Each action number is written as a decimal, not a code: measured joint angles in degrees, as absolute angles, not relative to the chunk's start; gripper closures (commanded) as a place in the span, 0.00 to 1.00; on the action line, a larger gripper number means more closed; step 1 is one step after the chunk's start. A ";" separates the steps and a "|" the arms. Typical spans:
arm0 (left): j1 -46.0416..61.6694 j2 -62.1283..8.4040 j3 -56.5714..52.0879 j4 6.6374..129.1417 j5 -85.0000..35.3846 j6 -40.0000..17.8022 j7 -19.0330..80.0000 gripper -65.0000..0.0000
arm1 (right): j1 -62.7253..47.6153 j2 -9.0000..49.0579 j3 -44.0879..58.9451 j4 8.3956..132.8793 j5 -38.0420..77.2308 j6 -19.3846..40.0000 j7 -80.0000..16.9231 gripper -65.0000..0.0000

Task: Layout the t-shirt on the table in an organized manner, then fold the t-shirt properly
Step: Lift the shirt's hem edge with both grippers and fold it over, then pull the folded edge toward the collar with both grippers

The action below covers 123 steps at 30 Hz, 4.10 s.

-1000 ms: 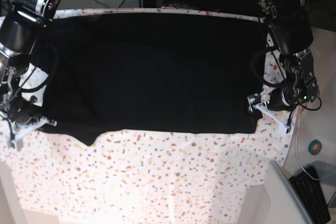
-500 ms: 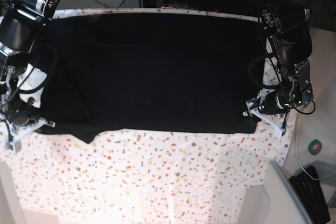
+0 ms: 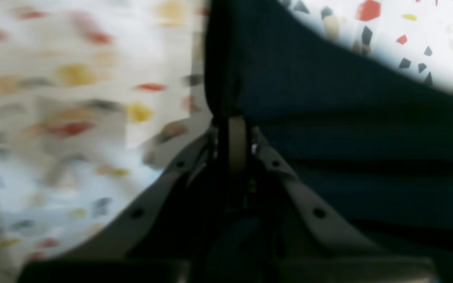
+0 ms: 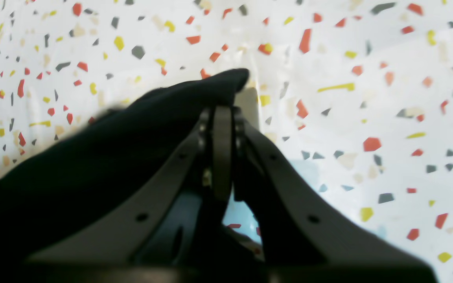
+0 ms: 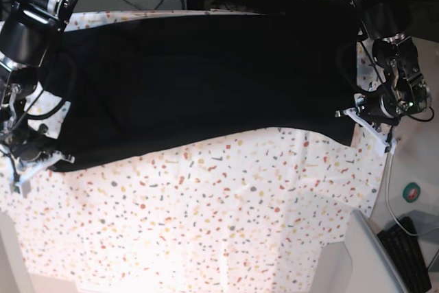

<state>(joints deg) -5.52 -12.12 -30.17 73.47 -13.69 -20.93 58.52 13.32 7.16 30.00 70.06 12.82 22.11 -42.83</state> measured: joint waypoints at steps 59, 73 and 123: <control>-35.27 -15.40 -30.24 23.05 2.48 -23.09 31.94 0.18 | 13.28 7.22 30.00 70.17 12.40 22.13 -42.72 1.00; -34.09 -14.09 -22.65 22.87 1.30 -22.68 29.58 0.82 | 13.28 7.35 30.00 70.17 12.38 22.11 -42.70 1.00; -24.25 -16.67 -20.95 53.32 -15.68 -23.40 51.88 1.00 | 20.91 17.17 4.12 45.91 12.27 22.50 -4.45 1.00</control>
<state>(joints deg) -24.25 -16.67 -20.95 53.32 -15.68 -23.40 51.88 20.91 17.17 4.12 45.91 12.27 22.50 -4.45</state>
